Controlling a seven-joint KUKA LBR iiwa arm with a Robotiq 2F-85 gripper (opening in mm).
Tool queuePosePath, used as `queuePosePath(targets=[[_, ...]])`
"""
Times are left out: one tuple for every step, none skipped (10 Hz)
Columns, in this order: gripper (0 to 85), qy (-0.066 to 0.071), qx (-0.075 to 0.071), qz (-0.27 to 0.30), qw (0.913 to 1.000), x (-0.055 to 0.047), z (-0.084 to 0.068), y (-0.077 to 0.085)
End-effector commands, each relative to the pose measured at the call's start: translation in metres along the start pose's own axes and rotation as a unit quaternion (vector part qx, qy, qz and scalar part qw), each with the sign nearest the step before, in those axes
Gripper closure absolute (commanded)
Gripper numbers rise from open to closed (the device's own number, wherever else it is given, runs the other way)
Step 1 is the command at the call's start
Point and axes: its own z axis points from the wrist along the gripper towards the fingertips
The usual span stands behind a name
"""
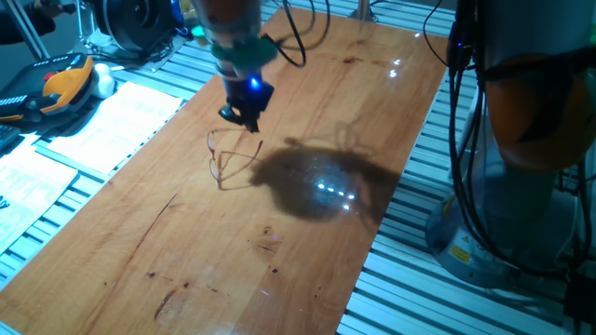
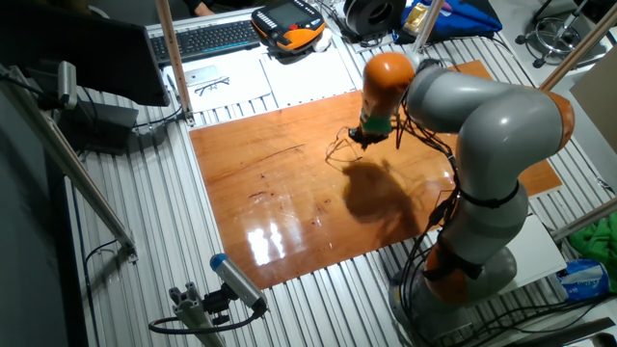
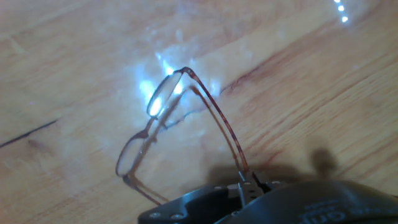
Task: Unfold the leg of the glasses (with one hand)
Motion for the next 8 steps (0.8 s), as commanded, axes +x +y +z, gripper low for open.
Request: queuePosePath(targets=[[85.0,0.000,0.013,-0.012,0.9998,-0.006,-0.006,-0.002],[85.0,0.001,0.027,-0.022,0.9994,-0.011,-0.012,-0.003],[85.0,-0.001,0.048,-0.039,0.9981,-0.016,-0.019,-0.003],[85.0,-0.004,0.065,-0.055,0.9964,-0.019,-0.026,-0.004],[85.0,-0.010,0.091,-0.078,0.9928,-0.022,-0.031,-0.005],[85.0,-0.015,0.115,-0.098,0.9884,-0.026,-0.038,-0.006],[85.0,-0.018,0.137,-0.116,0.9836,-0.030,-0.046,-0.008],[85.0,-0.026,0.174,-0.142,0.9741,-0.036,-0.054,-0.011]])
